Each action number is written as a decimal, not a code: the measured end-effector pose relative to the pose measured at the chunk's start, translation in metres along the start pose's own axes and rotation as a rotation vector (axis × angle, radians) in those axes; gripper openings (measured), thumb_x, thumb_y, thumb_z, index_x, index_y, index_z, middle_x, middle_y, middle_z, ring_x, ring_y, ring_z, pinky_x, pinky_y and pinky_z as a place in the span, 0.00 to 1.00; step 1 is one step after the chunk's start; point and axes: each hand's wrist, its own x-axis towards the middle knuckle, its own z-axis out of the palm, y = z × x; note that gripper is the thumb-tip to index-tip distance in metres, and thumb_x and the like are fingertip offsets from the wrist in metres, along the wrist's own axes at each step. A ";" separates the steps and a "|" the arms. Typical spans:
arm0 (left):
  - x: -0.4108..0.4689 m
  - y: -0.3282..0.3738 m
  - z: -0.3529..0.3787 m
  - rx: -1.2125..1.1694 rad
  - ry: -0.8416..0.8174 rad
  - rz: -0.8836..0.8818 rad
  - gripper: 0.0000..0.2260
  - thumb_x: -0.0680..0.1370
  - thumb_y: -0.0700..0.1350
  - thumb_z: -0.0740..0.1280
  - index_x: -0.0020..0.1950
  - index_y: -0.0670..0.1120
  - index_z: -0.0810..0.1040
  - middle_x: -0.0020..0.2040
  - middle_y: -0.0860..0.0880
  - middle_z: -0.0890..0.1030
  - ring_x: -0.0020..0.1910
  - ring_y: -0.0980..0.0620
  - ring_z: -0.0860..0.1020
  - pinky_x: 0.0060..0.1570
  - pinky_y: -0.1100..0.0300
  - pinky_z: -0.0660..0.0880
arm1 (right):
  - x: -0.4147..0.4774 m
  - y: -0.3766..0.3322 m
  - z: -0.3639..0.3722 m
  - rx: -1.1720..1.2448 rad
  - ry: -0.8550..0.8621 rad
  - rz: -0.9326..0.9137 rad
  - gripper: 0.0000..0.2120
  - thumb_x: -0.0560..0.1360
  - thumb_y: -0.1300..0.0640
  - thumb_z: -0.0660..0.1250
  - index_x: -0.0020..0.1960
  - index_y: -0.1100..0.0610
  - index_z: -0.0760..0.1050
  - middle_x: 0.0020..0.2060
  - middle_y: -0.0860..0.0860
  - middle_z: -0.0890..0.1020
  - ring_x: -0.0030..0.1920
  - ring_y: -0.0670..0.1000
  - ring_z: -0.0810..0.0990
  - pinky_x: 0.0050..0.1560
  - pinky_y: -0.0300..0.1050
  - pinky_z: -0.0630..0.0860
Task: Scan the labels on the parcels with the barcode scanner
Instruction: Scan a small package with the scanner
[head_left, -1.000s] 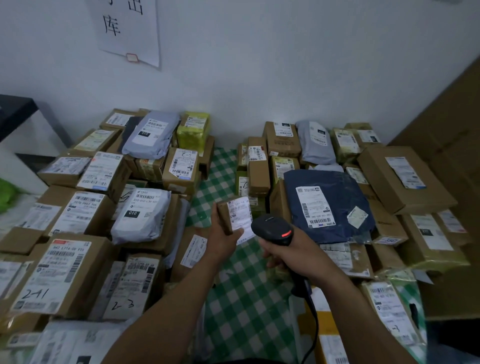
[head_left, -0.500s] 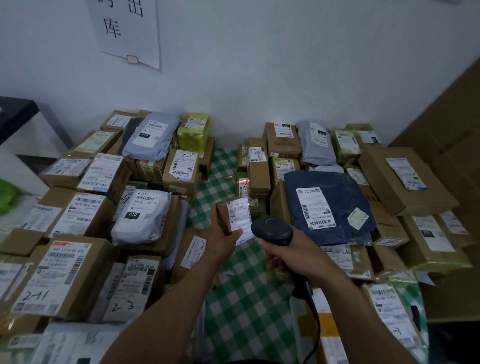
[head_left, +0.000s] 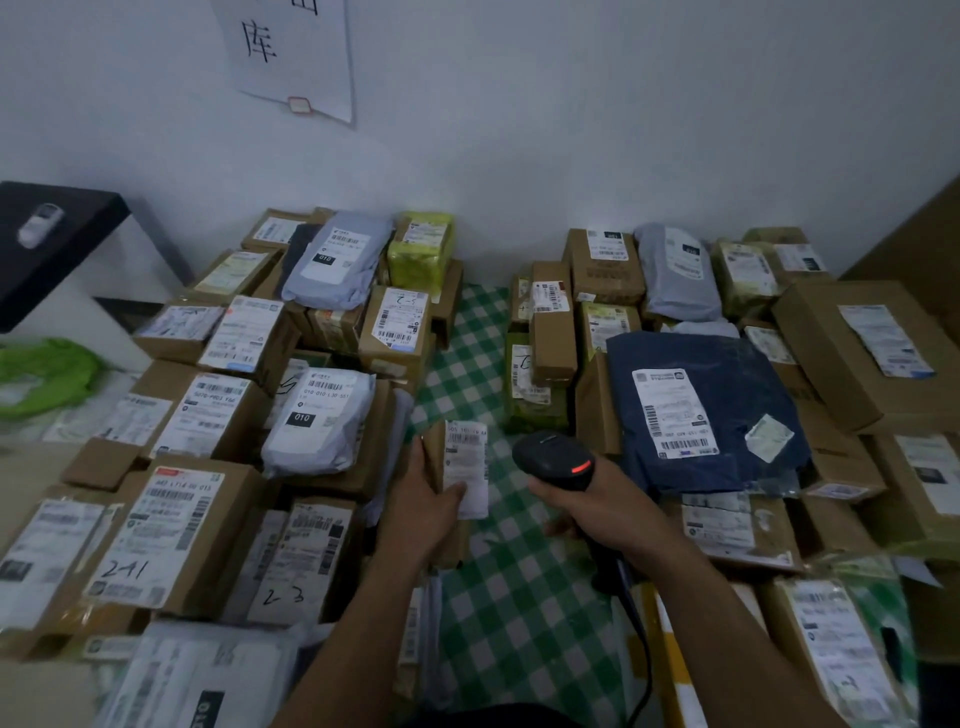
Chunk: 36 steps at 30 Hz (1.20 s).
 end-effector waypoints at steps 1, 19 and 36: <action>0.000 -0.002 -0.003 0.024 -0.008 -0.035 0.36 0.79 0.54 0.70 0.83 0.56 0.55 0.75 0.49 0.73 0.71 0.47 0.74 0.72 0.45 0.71 | 0.003 0.001 0.002 0.003 -0.010 0.004 0.17 0.77 0.52 0.76 0.64 0.44 0.77 0.55 0.47 0.86 0.40 0.55 0.88 0.40 0.46 0.79; 0.011 -0.004 0.009 0.496 0.038 0.111 0.26 0.83 0.54 0.64 0.80 0.53 0.64 0.83 0.47 0.54 0.82 0.45 0.52 0.78 0.46 0.59 | 0.020 0.008 0.000 0.083 -0.021 0.028 0.18 0.76 0.51 0.77 0.64 0.44 0.78 0.57 0.48 0.85 0.44 0.55 0.89 0.51 0.54 0.81; 0.075 0.082 0.036 0.275 -0.001 0.231 0.26 0.80 0.52 0.70 0.77 0.49 0.69 0.77 0.46 0.68 0.76 0.47 0.65 0.75 0.50 0.65 | 0.063 -0.043 -0.055 0.128 0.169 -0.042 0.16 0.76 0.51 0.77 0.62 0.46 0.79 0.52 0.45 0.86 0.43 0.48 0.87 0.37 0.40 0.82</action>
